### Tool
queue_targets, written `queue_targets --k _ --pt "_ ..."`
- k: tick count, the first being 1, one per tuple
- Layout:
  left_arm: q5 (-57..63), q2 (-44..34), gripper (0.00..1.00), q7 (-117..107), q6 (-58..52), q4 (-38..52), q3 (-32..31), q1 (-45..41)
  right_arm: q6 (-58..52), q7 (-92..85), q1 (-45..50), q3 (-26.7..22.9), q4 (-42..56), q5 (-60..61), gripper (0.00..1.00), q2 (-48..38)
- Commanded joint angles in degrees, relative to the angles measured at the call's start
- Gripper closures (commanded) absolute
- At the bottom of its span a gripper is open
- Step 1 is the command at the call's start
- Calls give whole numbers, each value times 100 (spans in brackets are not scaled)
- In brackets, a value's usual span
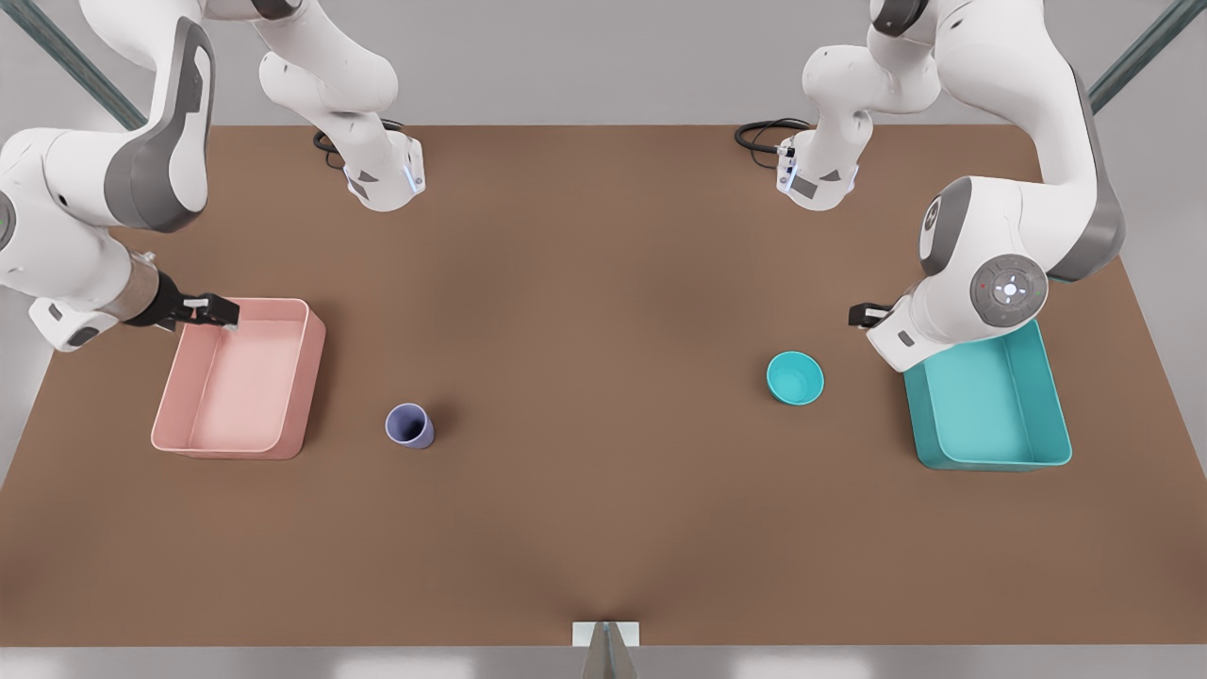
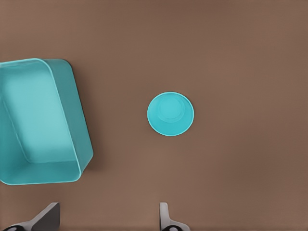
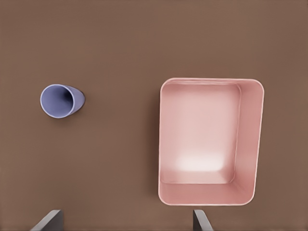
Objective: Put the bowls and cups in different boxes
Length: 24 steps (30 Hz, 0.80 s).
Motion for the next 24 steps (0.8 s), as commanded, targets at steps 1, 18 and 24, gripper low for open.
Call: queue_targets --k 1,18,24 --pt "-4 -5 0 -83 -1 2 0 0 7 -27 0 -1 -26 10 0 -9" --pt "-2263 1831 0 3266 3936 -2186 334 598 3496 2047 1125 61 580 194 0 3076" --pt "-2272 1981 30 3284 3708 -2292 325 589 4155 2091 1248 61 -861 142 0 2224"
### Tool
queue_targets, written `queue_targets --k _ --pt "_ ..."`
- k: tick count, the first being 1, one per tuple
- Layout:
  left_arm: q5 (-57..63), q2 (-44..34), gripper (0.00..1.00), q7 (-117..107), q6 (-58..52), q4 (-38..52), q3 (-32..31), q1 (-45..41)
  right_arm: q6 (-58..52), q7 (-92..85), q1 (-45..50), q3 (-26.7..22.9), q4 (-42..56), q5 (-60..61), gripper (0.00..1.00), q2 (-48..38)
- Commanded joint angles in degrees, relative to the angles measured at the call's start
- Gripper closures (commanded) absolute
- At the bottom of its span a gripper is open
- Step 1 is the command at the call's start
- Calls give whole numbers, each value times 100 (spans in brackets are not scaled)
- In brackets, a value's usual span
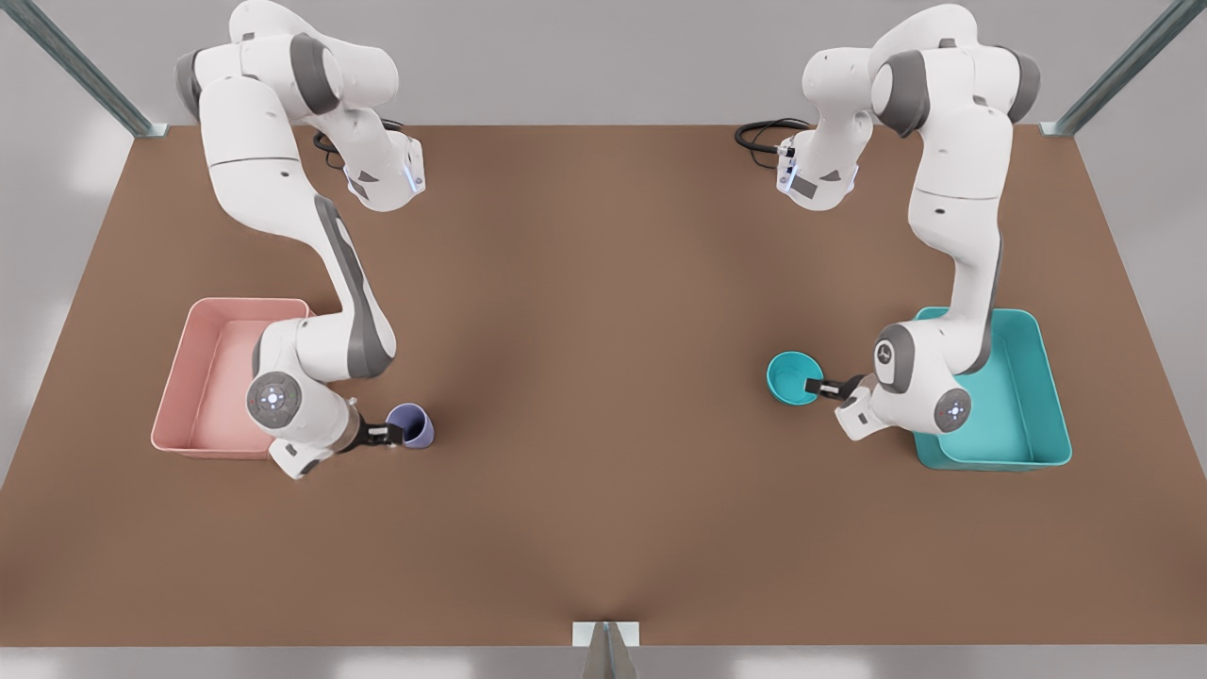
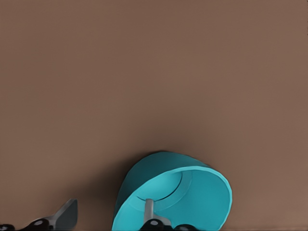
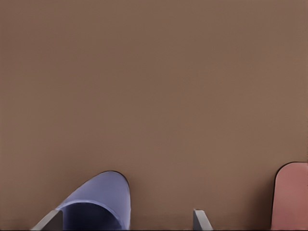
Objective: Put the bowls and cups in different boxes
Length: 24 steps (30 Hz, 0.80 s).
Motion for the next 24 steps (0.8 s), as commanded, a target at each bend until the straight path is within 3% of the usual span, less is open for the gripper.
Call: queue_targets --k 1,3,4,9,12,13,15,18,21,23,24 --pt "-33 13 44 1252 -1 -35 -1 -1 674 956 12 0 -392 -13 0 -270" --pt "-42 48 71 1243 -256 -26 -1 -1 877 956 12 0 -718 -13 0 -359" --pt "-42 40 79 1225 -274 -17 -1 -1 991 956 21 0 -824 -4 0 -359" --pt "20 -356 79 918 -844 88 8 8 1053 956 65 9 -912 -4 0 -183" --pt "661 -602 79 -145 -2144 1439 306 148 1061 956 65 9 -903 -4 0 -51" --pt "653 -602 79 -172 -2506 2012 850 254 1061 956 65 0 -903 -13 0 -16" --pt "662 -611 79 65 -2234 2338 1563 316 1070 956 65 9 -912 -4 0 54" --pt "670 -435 79 575 -1882 2277 1933 658 1079 948 39 9 -947 -4 3 98" --pt "925 -251 79 566 -1522 2198 1960 852 1114 939 47 9 -947 -13 49 151" --pt "925 13 79 926 -459 1591 1959 940 1114 930 65 9 -886 -13 65 248" --pt "916 189 79 1006 -55 1591 1959 1019 1114 939 65 9 -885 -13 79 257"
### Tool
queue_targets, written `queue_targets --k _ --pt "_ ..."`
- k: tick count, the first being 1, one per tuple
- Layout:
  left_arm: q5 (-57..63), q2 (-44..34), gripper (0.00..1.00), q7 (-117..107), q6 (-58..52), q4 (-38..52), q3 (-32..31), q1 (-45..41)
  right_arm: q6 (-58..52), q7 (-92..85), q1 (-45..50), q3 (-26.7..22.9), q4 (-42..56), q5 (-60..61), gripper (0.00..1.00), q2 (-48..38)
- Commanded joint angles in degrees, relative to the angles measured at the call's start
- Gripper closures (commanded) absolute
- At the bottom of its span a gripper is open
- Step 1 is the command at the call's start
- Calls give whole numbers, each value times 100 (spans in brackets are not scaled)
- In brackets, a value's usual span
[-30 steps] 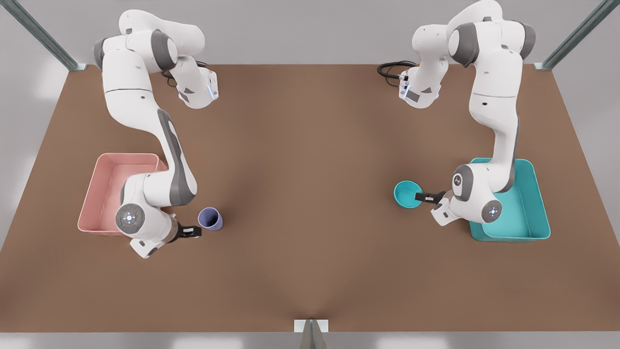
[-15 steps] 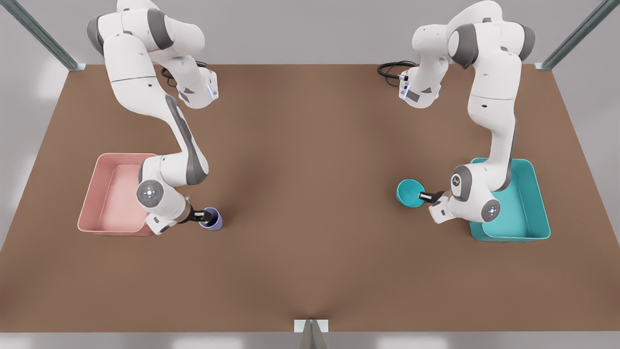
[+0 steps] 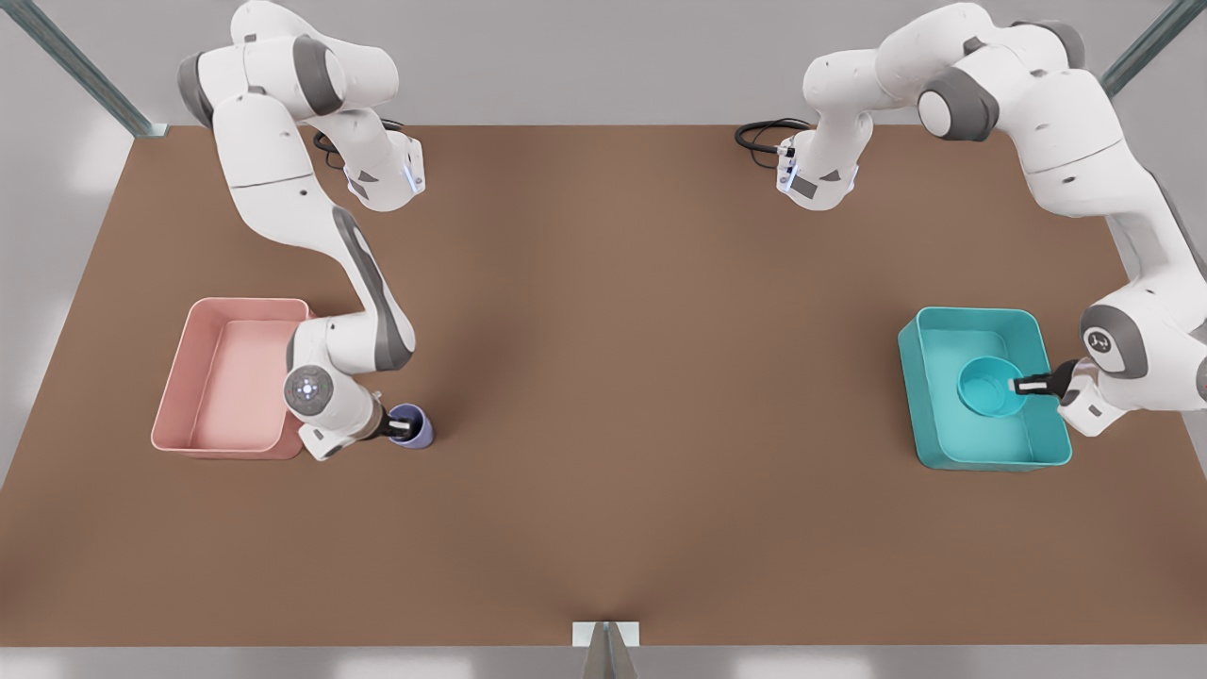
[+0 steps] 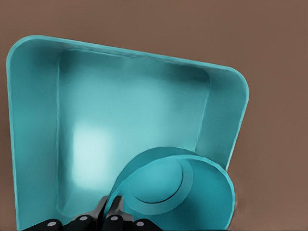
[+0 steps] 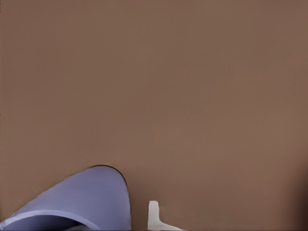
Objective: Put the bowls and cups in different boxes
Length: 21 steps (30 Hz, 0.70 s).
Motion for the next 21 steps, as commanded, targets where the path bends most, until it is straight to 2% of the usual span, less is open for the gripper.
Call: queue_targets --k 1,5,6,7,8,9,11,14,15,18,21 --pt "23 237 79 640 1277 -78 4 113 17 340 3 -1 20 -125 79 16" --pt "-152 633 79 860 1646 -78 -13 297 -80 279 -23 -1 231 -117 79 -168" --pt "-161 642 73 868 1620 -78 -22 297 -89 252 -50 -1 257 -117 79 -291" --pt "-161 659 50 869 1602 -78 -31 297 -176 78 -67 -10 266 -117 79 -475" --pt "-161 660 8 868 1585 -86 -66 297 -422 -265 -172 -54 266 -117 79 -765" --pt "-161 651 0 868 1576 -78 -83 306 -817 -801 -462 -54 266 -117 79 -994" --pt "-109 239 0 860 1331 -51 -66 298 -1731 -1645 -998 -54 257 -90 79 -1451" --pt "665 -957 0 -194 -32 -34 13 -247 -2014 -3227 -1948 -62 266 -46 79 -1574" --pt "683 -1300 0 -949 -471 -25 -302 -502 -2014 -3509 -2185 -62 274 -46 79 -1513" --pt "1122 -1977 0 -2700 -1553 344 -1841 -819 -1952 -3668 -2449 -98 292 -55 79 -1284" --pt "1517 -2258 0 -2709 -2045 678 -2202 -1381 -1557 -3659 -2502 -115 292 -73 79 -959"
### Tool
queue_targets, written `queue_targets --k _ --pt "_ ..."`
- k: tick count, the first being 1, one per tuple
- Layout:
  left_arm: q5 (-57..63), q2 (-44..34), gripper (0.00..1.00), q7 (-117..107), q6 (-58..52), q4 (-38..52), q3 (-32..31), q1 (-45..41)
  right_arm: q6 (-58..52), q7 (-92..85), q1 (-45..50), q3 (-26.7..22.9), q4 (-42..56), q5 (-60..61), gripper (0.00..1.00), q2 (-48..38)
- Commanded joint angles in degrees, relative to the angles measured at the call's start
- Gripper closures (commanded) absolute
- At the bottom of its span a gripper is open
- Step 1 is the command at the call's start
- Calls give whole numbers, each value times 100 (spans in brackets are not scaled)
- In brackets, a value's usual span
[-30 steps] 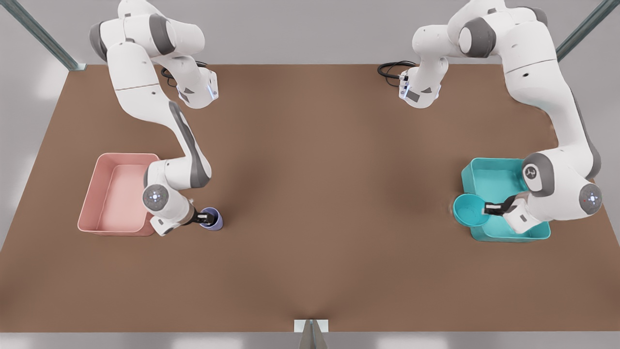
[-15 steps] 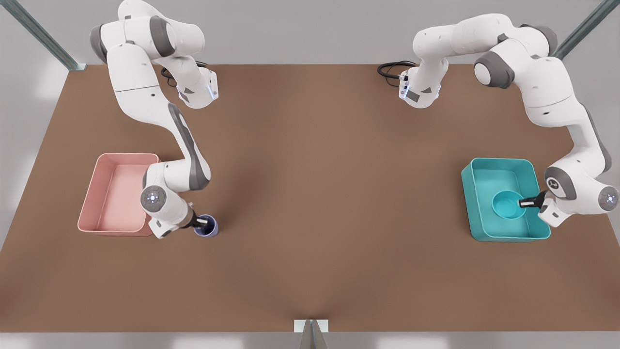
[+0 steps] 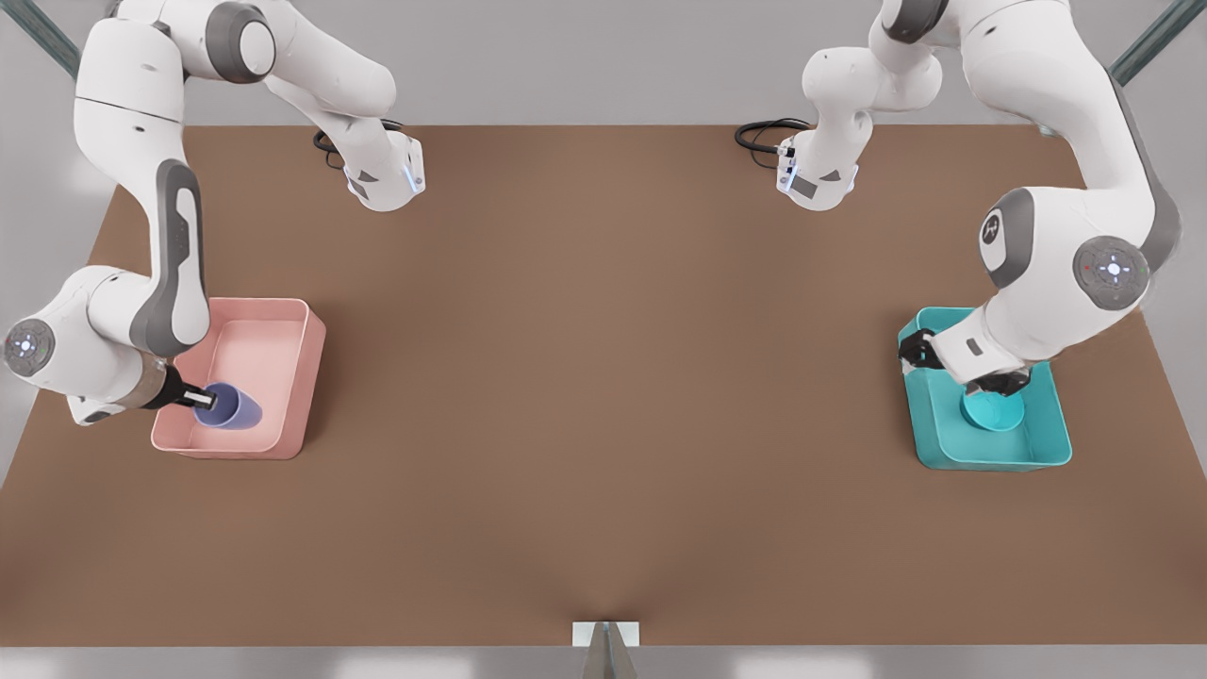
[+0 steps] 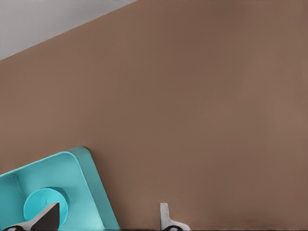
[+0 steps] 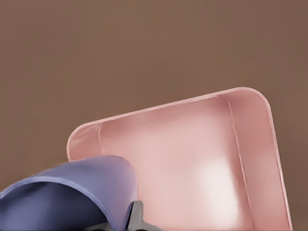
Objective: Put the bowls and cups in different boxes
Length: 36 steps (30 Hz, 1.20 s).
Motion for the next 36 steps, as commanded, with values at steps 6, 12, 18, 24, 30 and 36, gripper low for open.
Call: queue_targets --k 6,12,18,24,30,36 --pt "361 -12 0 -2242 -1459 263 -102 -80 561 -1995 -56 -19 4 -75 79 507" --pt "352 -152 0 -2207 -1494 280 -102 -89 833 -1942 -39 -19 4 -84 79 806" --pt "334 -135 0 -2207 -1485 263 -102 -98 816 -2004 -39 -10 4 -84 0 850" --pt "343 -135 0 -2207 -1485 263 -102 -98 473 -2004 -4 43 4 -84 0 569" --pt "378 -179 0 -2207 -1521 272 -225 -63 -977 -1907 225 69 162 -31 0 -529" --pt "378 -161 0 -2207 -1521 263 -216 -54 -3043 -413 726 104 1103 -84 0 -1496"
